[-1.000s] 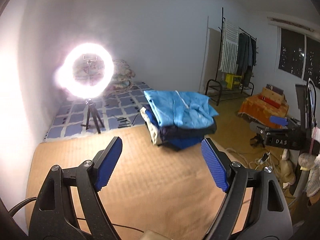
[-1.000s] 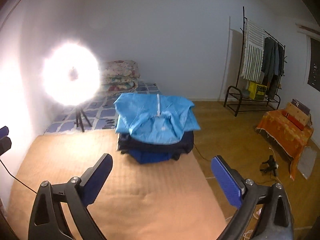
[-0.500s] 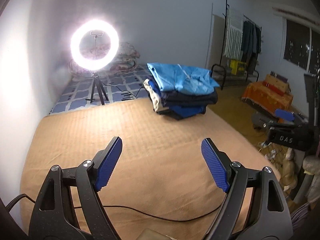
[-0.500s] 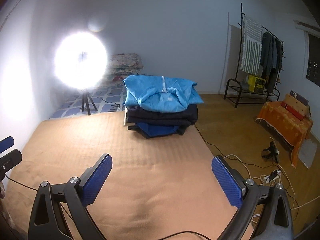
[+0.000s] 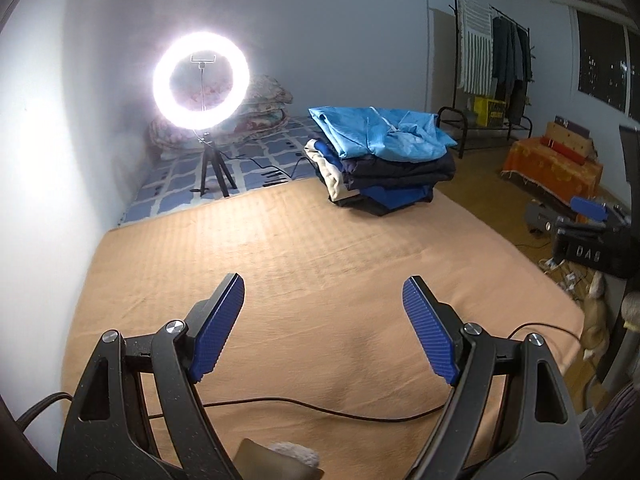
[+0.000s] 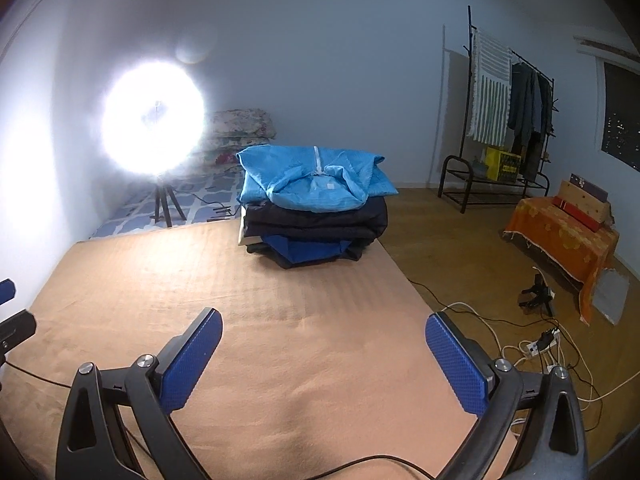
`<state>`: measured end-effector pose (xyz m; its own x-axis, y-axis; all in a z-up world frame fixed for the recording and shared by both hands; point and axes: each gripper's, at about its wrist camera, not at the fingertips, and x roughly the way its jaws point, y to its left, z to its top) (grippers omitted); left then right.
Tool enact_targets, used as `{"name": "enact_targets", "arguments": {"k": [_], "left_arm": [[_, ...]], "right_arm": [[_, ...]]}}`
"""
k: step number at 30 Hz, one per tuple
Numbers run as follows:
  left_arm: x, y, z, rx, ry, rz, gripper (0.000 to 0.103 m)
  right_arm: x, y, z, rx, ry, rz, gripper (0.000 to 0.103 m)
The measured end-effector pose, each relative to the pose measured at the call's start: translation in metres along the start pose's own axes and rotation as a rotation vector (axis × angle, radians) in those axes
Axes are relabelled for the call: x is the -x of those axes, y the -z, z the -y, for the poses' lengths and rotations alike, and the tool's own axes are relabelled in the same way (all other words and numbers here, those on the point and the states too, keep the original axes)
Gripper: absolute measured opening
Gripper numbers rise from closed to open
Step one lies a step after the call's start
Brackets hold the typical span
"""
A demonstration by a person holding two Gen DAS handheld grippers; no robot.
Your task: Fold large clothes
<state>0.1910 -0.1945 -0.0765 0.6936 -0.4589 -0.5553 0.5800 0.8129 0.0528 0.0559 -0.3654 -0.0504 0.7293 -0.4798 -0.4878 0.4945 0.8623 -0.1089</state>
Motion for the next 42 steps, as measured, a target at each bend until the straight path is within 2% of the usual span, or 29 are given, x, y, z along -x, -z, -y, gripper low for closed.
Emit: {"name": "enact_targets", "arguments": {"k": [1,2,4,9,42], "left_arm": [[0.001,0.001,0.000,-0.002,-0.007,0.001,0.084],[0.001,0.001,-0.001,-0.003,-0.011,0.003,0.089],[0.003,0.002,-0.002,0.001,-0.026,0.008,0.103],[0.015,0.001,-0.002,-0.012,-0.060,0.059,0.103],[0.013,0.001,0.003,-0.017,-0.039,0.044,0.103]], "right_arm": [[0.000,0.000,0.000,-0.006,-0.001,0.002,0.103],[-0.002,0.000,0.000,-0.014,-0.002,0.001,0.103],[-0.004,0.001,-0.001,-0.026,-0.007,-0.005,0.103],[-0.008,0.003,-0.007,-0.011,-0.005,-0.014,0.103],[-0.012,0.004,-0.008,-0.005,-0.001,-0.011,0.103]]}}
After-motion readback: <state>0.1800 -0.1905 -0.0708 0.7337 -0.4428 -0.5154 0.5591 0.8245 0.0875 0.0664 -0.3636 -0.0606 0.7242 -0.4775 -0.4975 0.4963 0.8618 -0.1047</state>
